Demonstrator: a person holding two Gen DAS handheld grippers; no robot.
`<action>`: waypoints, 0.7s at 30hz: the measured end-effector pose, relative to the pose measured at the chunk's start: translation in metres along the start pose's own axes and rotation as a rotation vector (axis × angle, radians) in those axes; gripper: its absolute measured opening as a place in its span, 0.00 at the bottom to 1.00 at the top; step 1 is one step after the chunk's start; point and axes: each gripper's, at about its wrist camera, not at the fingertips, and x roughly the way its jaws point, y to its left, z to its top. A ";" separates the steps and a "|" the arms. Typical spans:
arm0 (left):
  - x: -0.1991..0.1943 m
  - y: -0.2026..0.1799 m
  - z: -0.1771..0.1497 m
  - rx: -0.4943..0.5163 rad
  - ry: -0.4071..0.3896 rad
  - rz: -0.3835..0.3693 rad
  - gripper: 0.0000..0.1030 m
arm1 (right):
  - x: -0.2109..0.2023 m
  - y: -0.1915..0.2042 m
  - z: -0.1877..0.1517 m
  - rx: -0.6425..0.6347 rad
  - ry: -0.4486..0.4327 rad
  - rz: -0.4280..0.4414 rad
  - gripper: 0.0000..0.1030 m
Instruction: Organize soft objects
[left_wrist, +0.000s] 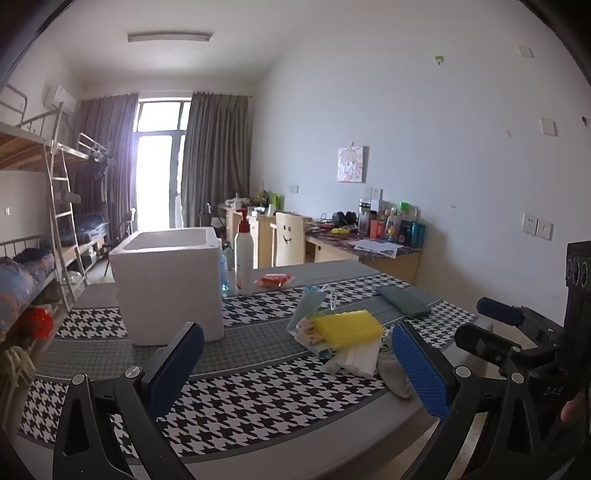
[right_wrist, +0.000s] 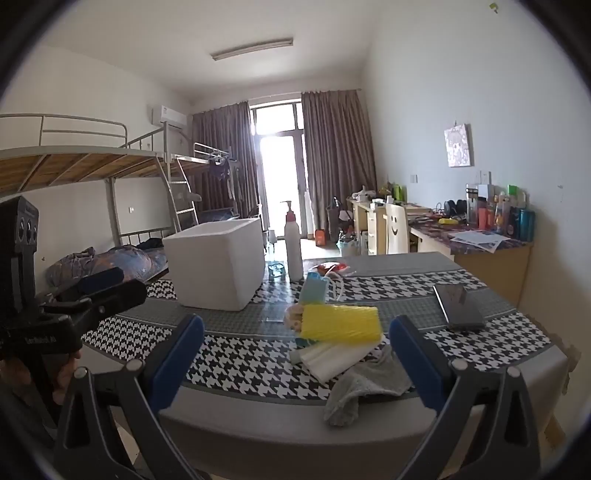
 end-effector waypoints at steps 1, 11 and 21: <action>0.000 0.000 0.000 0.000 0.000 -0.001 0.99 | 0.000 0.000 0.000 0.000 0.000 0.000 0.99; -0.001 0.000 0.000 0.005 0.006 -0.002 0.99 | 0.001 0.000 -0.001 0.000 0.006 0.003 0.99; 0.002 0.002 -0.001 0.006 0.011 0.001 0.99 | 0.001 -0.002 0.000 0.004 0.006 0.003 0.99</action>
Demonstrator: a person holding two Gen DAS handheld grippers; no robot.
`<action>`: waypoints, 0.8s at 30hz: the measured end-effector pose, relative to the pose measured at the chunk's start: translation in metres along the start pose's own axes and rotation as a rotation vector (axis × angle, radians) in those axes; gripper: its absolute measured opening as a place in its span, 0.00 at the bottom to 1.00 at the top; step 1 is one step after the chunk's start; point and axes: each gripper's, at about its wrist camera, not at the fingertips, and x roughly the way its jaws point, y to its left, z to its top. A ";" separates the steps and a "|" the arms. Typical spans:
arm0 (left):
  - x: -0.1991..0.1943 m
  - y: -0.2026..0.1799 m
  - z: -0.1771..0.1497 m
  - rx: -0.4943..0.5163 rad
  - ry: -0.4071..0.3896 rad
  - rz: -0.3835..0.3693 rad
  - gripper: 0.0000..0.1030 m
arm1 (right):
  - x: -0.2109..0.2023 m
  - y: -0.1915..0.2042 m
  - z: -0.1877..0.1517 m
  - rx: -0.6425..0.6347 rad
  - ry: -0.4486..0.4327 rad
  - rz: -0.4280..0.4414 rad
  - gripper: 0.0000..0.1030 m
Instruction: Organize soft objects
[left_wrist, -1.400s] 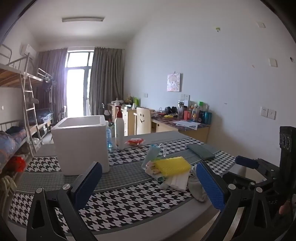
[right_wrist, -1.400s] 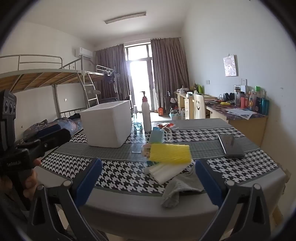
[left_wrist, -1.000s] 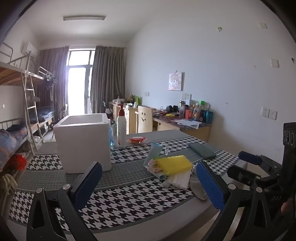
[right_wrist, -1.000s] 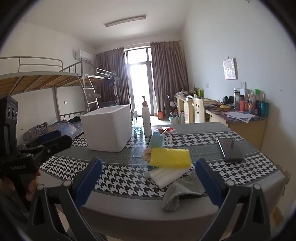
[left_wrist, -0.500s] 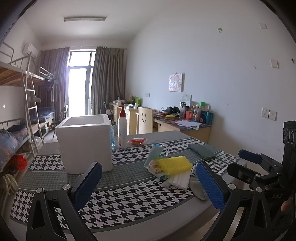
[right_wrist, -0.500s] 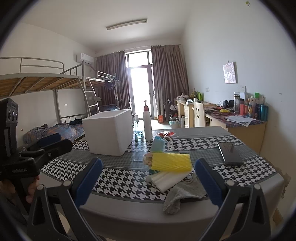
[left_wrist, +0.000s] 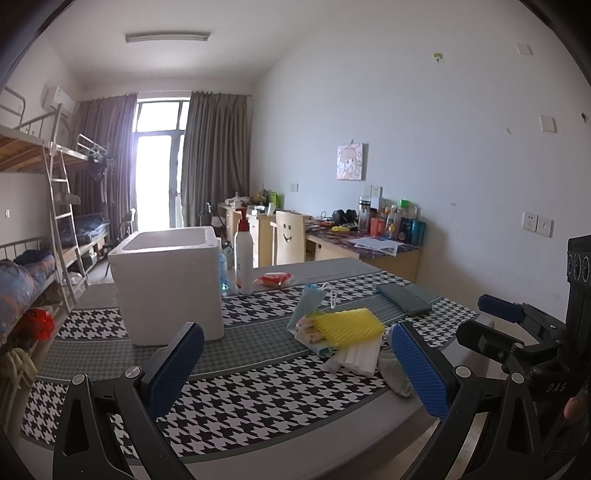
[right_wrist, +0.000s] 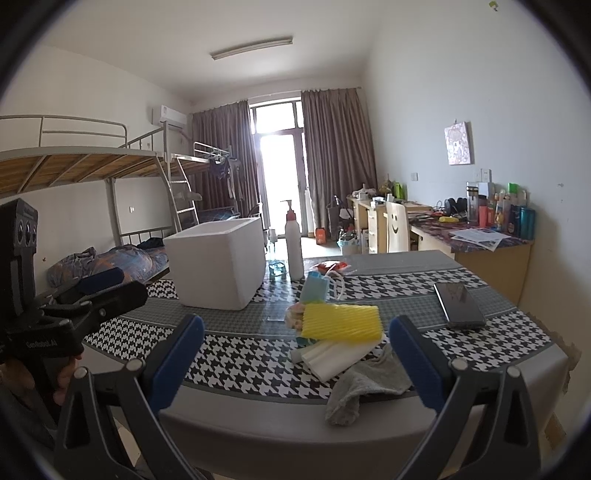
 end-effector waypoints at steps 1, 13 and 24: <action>0.000 -0.001 -0.001 0.000 -0.001 0.002 0.99 | 0.001 0.000 0.000 0.001 0.001 0.000 0.99; 0.003 0.000 -0.001 -0.006 0.007 0.007 0.99 | 0.000 0.000 0.000 0.001 0.008 0.000 0.99; 0.010 0.002 -0.002 -0.014 0.024 0.003 0.99 | 0.007 -0.001 0.000 0.003 0.021 0.000 0.99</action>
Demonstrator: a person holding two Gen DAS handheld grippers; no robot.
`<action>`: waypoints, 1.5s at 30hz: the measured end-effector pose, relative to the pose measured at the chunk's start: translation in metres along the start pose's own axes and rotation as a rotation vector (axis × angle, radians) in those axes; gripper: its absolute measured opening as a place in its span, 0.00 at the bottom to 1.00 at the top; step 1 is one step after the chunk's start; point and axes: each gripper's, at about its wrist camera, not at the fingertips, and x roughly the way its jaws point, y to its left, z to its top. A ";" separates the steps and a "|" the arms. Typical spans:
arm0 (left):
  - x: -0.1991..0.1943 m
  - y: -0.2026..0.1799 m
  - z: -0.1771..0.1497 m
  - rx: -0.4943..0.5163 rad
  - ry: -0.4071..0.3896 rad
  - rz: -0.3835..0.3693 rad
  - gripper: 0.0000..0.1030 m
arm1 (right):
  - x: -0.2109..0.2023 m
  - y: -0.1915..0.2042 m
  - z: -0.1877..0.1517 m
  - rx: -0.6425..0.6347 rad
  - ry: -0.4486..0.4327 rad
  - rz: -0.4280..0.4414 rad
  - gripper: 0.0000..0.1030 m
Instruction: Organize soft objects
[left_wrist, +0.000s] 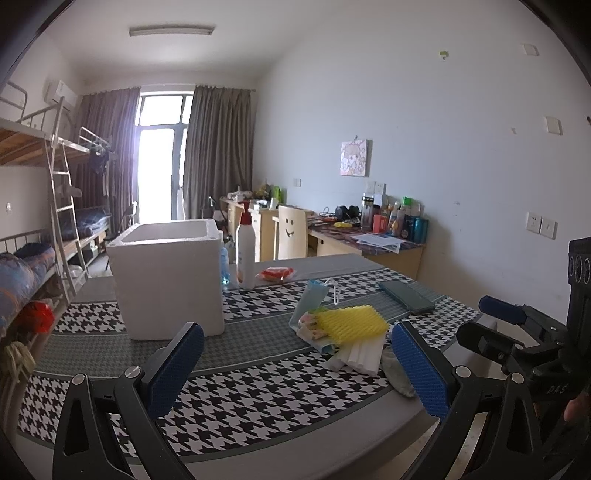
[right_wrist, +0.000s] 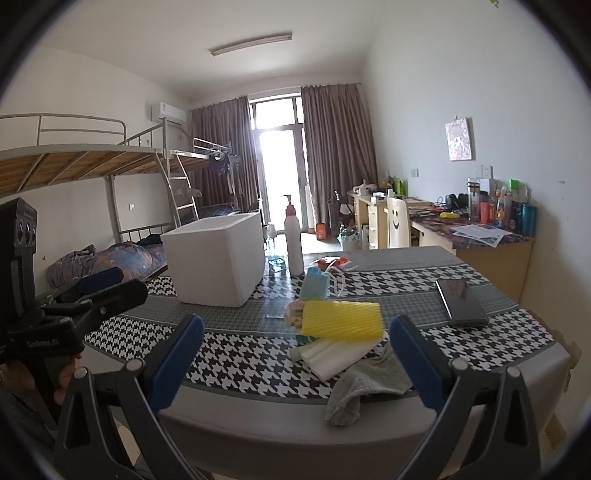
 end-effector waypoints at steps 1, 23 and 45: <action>0.002 -0.001 0.000 0.002 0.005 -0.001 0.99 | 0.001 -0.001 0.000 0.002 0.002 -0.004 0.99; 0.056 -0.013 0.001 0.042 0.105 -0.046 0.99 | 0.023 -0.034 -0.010 0.062 0.092 -0.078 0.99; 0.110 -0.042 0.003 0.137 0.196 -0.103 0.99 | 0.049 -0.065 -0.021 0.122 0.196 -0.123 0.99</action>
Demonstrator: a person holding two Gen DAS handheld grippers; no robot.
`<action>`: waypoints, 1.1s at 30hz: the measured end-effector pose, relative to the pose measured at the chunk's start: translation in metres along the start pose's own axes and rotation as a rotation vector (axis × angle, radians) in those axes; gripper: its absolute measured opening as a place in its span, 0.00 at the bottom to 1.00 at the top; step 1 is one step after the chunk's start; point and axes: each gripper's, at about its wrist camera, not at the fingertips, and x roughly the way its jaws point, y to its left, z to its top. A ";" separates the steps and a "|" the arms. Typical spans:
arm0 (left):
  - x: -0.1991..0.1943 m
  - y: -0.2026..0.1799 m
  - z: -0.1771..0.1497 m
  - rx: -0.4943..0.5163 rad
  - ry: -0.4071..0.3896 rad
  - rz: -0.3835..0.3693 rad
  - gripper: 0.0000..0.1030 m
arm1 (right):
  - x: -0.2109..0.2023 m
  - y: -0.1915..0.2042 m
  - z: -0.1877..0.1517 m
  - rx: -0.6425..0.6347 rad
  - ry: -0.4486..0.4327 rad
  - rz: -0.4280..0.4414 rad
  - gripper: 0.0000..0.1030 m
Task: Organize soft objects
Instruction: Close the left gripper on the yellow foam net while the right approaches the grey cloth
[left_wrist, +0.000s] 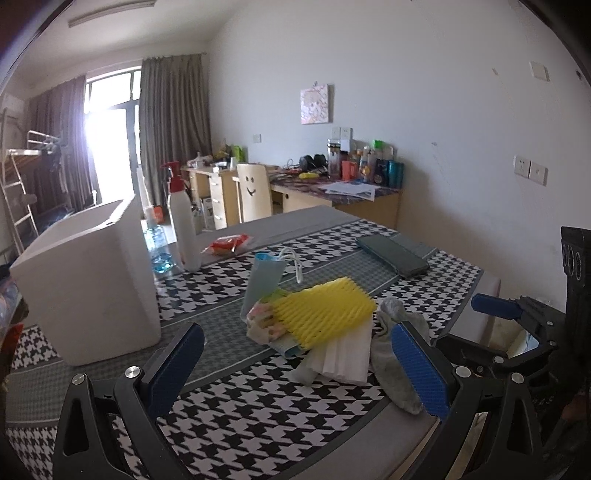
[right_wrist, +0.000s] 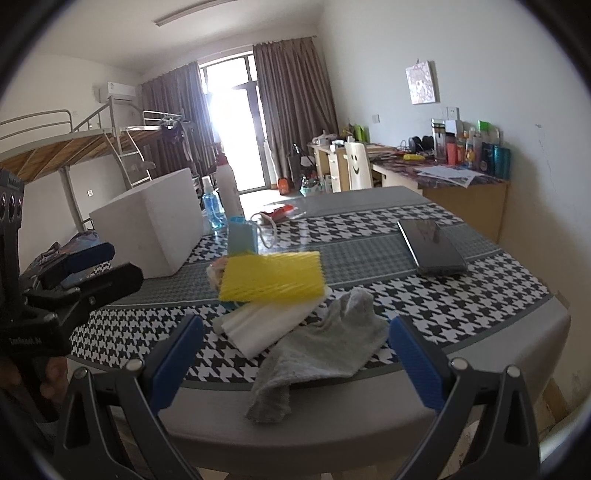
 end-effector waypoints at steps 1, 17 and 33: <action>0.003 -0.001 0.001 0.005 0.003 -0.001 0.99 | 0.001 -0.001 0.000 0.001 0.004 -0.003 0.99; 0.045 -0.016 0.005 0.092 0.086 -0.023 0.99 | 0.016 -0.016 -0.012 0.021 0.068 -0.017 0.99; 0.093 -0.039 0.001 0.227 0.205 -0.046 0.65 | 0.030 -0.032 -0.016 0.062 0.104 -0.009 0.99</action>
